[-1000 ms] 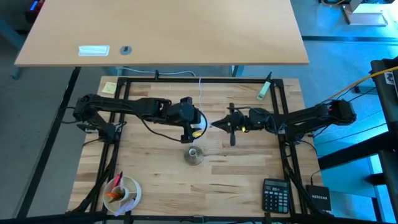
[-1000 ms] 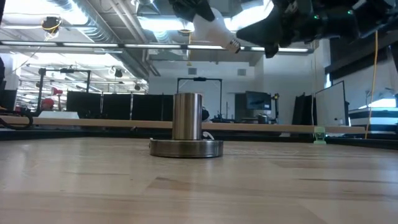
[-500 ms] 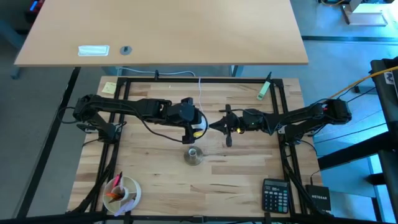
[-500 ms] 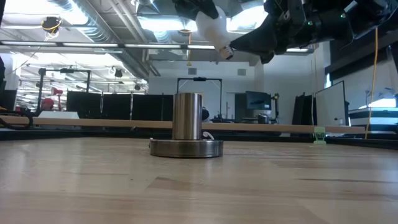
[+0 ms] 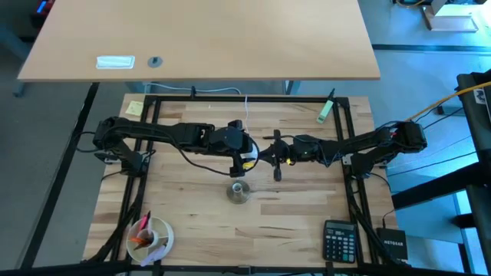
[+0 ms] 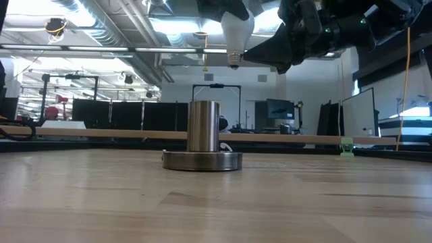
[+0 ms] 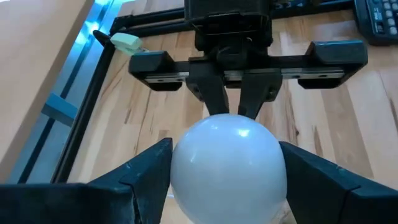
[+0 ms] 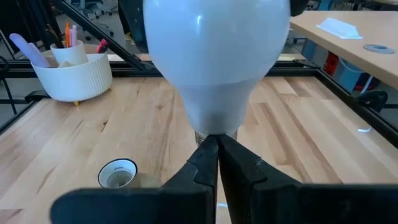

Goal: Screw lightbulb
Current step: Insert the lightbulb into the lamp

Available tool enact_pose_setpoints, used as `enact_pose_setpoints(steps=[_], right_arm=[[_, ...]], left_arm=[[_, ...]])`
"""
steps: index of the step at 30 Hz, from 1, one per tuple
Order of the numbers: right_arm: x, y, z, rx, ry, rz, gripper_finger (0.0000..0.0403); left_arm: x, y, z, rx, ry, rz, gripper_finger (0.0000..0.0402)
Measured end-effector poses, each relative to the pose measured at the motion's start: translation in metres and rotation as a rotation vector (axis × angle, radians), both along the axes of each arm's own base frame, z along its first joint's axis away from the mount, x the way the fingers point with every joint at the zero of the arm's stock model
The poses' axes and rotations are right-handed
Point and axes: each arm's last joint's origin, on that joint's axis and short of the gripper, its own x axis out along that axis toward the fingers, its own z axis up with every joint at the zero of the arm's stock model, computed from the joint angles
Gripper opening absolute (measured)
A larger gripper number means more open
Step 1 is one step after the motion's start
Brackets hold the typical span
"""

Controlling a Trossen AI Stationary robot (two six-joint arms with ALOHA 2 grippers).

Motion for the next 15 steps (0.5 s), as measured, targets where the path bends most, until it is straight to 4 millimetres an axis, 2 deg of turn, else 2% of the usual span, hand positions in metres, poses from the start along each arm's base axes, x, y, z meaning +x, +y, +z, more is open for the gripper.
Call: enact_pose_setpoints(steps=[4,11,13,15], right_arm=[[-0.006,0.000,0.012,0.004,-0.025,-0.001,0.0019],[-0.011,0.001,0.030,0.027,-0.123,0.020,0.0019],[-0.011,0.003,0.028,0.081,-0.077,0.086,0.0021],[-0.012,0.006,0.018,0.166,0.027,0.148,0.0031]], left_arm=[[-0.012,-0.004,0.006,-0.001,0.023,0.028,0.0251],[-0.044,-0.023,0.035,-0.013,-0.030,0.059,0.0251],[-0.054,-0.029,0.038,-0.038,-0.020,0.070,0.0251],[-0.064,-0.036,0.042,-0.058,-0.018,0.087,0.0251]])
